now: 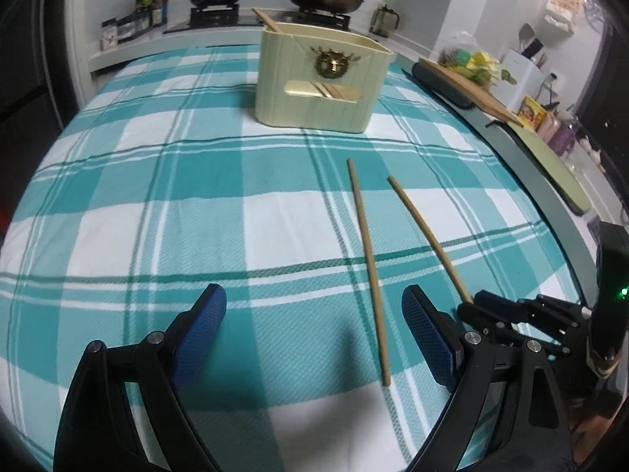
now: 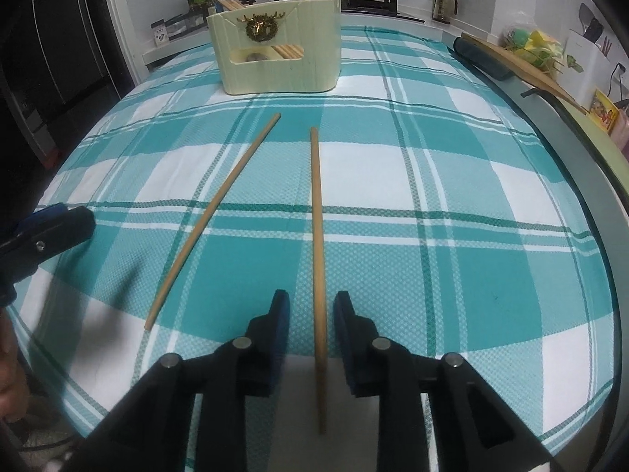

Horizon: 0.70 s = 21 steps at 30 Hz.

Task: Organize utensils
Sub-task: 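Close the left tool on a chopstick while the right tool grasps another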

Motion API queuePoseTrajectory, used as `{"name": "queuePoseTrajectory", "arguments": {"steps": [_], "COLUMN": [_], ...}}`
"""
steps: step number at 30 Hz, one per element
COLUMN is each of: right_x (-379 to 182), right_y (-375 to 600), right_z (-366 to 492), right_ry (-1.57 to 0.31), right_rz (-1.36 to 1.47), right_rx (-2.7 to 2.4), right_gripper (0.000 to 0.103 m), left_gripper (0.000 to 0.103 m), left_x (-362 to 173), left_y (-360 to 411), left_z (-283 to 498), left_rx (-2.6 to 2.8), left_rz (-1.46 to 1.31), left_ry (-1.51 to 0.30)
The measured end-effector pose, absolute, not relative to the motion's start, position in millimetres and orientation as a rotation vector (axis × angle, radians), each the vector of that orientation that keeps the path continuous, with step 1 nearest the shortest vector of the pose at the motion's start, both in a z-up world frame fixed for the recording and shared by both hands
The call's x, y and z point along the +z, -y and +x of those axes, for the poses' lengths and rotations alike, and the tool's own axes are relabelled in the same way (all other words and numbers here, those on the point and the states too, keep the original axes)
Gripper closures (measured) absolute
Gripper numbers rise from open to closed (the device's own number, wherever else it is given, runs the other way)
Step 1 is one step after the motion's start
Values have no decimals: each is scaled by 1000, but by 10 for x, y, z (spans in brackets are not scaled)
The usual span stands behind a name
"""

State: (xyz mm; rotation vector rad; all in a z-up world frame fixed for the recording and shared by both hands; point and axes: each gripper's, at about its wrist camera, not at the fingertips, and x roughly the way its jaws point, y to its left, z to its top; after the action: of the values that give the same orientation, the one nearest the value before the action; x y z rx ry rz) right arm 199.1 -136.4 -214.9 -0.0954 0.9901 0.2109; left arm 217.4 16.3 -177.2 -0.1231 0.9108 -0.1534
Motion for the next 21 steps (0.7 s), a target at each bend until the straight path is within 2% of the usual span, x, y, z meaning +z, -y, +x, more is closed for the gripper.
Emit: {"name": "queuePoseTrajectory", "arguments": {"steps": [5, 7, 10, 11, 12, 13, 14, 15, 16, 21], "right_x": [-2148, -2136, -2114, -2105, -2099, -2091, -2084, -2080, -2076, -2062], "right_y": [1416, 1463, 1562, 1599, 1630, 1658, 1680, 1698, 1708, 1701], "right_z": [1989, 1976, 1959, 1954, 1953, 1950, 1948, 1949, 1953, 1974], "right_ry": [-975, -967, -952, -947, -943, -938, -934, -930, -927, -918], "right_rz": [-81, -74, -61, -55, -51, -45, -40, -37, -34, -22], "right_rx": [219, 208, 187, 178, 172, 167, 164, 160, 156, 159], "right_gripper": [79, 79, 78, 78, 78, 78, 78, 78, 78, 78], "left_gripper": [15, 24, 33, 34, 42, 57, 67, 85, 96, 99], "left_x": [-1961, -2067, -2208, -2218, -2215, -2203, -2188, -2182, -2178, -2154], "left_y": [149, 240, 370, 390, 401, 400, 389, 361, 322, 72], "left_z": [2552, 2642, 2680, 2656, 2629, 2614, 2606, 2602, 2606, 2433], "left_rx": [-163, -155, -145, -139, -134, -135, -126, -106, -98, -58], "left_rz": [-14, 28, 99, 114, 123, 124, 124, 117, 97, -11], "left_ry": [-922, -938, -951, -934, -919, -913, -907, -904, -905, -914]}}
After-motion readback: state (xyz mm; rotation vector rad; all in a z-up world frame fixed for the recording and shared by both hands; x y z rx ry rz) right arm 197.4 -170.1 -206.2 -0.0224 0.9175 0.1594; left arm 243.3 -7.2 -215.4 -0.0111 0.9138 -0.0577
